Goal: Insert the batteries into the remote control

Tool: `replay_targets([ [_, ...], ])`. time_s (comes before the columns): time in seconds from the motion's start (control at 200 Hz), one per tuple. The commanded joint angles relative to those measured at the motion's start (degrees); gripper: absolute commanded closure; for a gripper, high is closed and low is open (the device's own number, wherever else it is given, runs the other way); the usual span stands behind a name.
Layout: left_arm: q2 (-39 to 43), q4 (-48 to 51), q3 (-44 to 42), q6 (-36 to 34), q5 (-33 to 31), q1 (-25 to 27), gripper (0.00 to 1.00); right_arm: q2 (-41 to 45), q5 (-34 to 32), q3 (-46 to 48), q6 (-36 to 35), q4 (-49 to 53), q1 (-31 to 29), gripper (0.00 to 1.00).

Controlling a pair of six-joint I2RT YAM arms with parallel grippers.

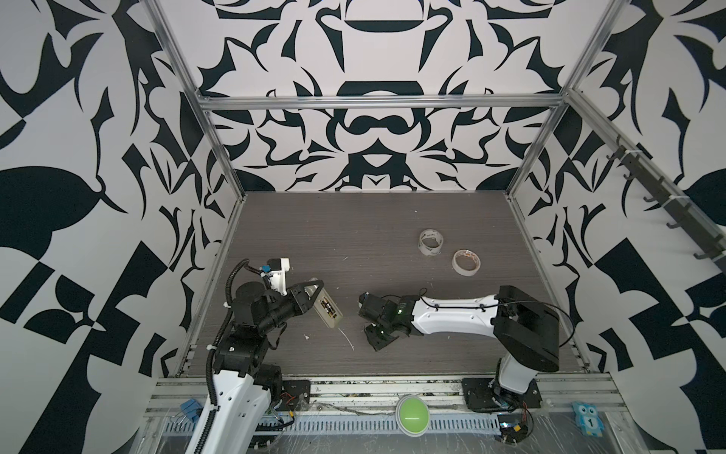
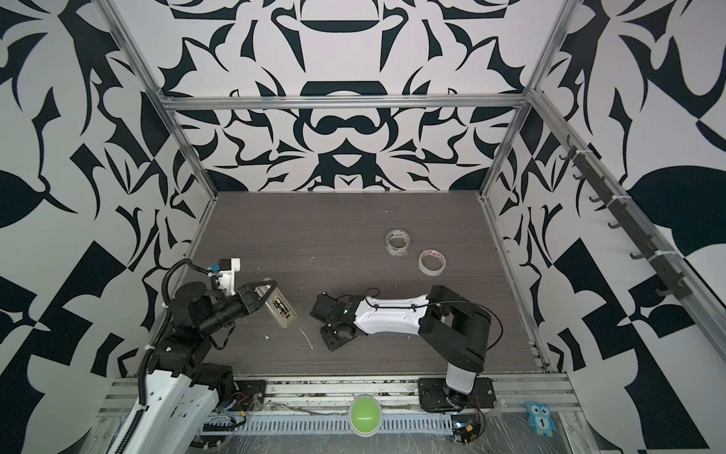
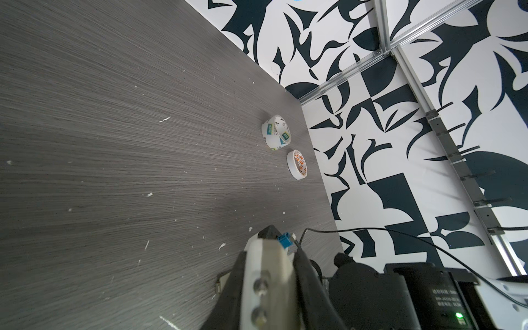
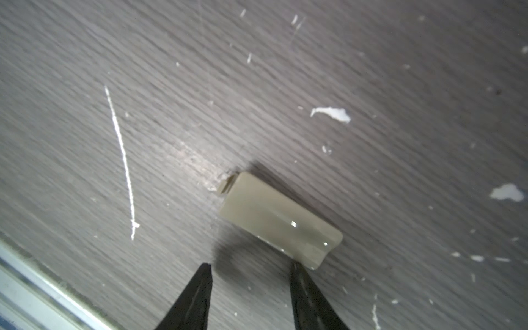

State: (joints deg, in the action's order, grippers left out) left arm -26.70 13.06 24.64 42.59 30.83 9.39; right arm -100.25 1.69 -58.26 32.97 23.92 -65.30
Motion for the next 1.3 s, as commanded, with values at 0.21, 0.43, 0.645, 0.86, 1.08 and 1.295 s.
replay_targets([
  [0.21, 0.0, -1.6, 0.5, 0.0, 0.4, -0.2, 1.00, -3.9, 0.0, -5.6, -4.1, 0.5, 2.2, 0.51],
  [0.43, 0.2, -1.5, 0.5, -0.1, 0.1, -0.2, 1.00, -8.3, 1.4, -9.8, -5.8, 0.3, 3.0, 0.49],
  [0.645, 0.1, -1.8, 0.4, -0.3, 0.2, -0.2, 1.00, -11.0, 0.8, -13.2, -6.7, 1.3, 3.4, 0.42],
  [0.86, 0.4, -1.9, 0.4, -0.4, 0.3, -0.2, 1.00, -13.2, -0.9, -16.6, -5.9, 4.1, 3.7, 0.41],
  [1.08, 0.6, -2.1, 0.4, -0.4, 0.5, -0.2, 1.00, -12.2, -1.7, -14.9, -3.2, 5.0, 4.2, 0.41],
  [1.295, 0.9, -2.2, 0.3, -0.4, 0.6, -0.2, 1.00, -10.4, -3.1, -12.7, -2.7, 5.6, 6.0, 0.41],
])
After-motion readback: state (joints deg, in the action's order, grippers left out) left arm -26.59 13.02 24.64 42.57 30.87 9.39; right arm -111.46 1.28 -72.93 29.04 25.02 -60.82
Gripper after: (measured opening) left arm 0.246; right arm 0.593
